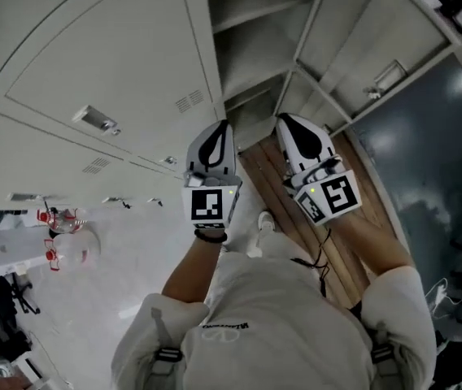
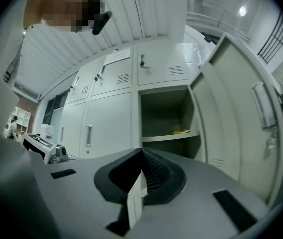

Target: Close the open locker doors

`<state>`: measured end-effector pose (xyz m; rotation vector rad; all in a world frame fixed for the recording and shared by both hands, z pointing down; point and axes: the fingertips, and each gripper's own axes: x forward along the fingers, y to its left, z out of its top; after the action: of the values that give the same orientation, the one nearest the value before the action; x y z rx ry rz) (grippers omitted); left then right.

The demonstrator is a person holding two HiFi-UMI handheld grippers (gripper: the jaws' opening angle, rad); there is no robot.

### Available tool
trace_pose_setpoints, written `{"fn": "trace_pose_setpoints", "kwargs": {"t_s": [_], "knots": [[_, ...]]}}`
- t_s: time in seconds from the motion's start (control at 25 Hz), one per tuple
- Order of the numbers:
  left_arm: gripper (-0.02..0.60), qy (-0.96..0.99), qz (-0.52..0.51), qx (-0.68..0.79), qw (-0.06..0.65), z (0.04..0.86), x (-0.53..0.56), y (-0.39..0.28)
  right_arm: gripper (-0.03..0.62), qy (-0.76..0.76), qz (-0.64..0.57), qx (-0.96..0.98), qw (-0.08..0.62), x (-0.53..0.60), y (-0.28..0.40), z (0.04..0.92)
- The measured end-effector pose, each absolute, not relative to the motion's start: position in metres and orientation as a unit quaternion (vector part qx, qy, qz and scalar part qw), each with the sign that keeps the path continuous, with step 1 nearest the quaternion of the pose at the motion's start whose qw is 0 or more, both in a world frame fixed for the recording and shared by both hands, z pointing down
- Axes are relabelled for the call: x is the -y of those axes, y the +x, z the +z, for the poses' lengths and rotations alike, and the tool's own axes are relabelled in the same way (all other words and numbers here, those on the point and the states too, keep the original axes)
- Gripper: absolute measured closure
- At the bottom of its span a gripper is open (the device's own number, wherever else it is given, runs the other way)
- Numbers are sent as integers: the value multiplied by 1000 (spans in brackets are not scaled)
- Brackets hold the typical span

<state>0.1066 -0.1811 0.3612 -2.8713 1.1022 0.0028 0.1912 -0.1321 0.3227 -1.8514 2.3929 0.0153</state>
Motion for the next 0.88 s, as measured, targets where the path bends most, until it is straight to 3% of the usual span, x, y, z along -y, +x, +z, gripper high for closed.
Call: {"fn": "trace_pose_setpoints", "kwargs": {"t_s": [0.28, 0.64, 0.88], "knots": [[577, -972, 12, -235, 27, 356, 134, 278, 583, -674, 2, -737, 61, 94, 317, 327], [575, -991, -18, -134, 14, 389, 85, 404, 583, -725, -2, -686, 66, 54, 411, 342], [469, -992, -40, -120, 13, 406, 78, 448, 583, -737, 0, -674, 57, 38, 434, 349]]}}
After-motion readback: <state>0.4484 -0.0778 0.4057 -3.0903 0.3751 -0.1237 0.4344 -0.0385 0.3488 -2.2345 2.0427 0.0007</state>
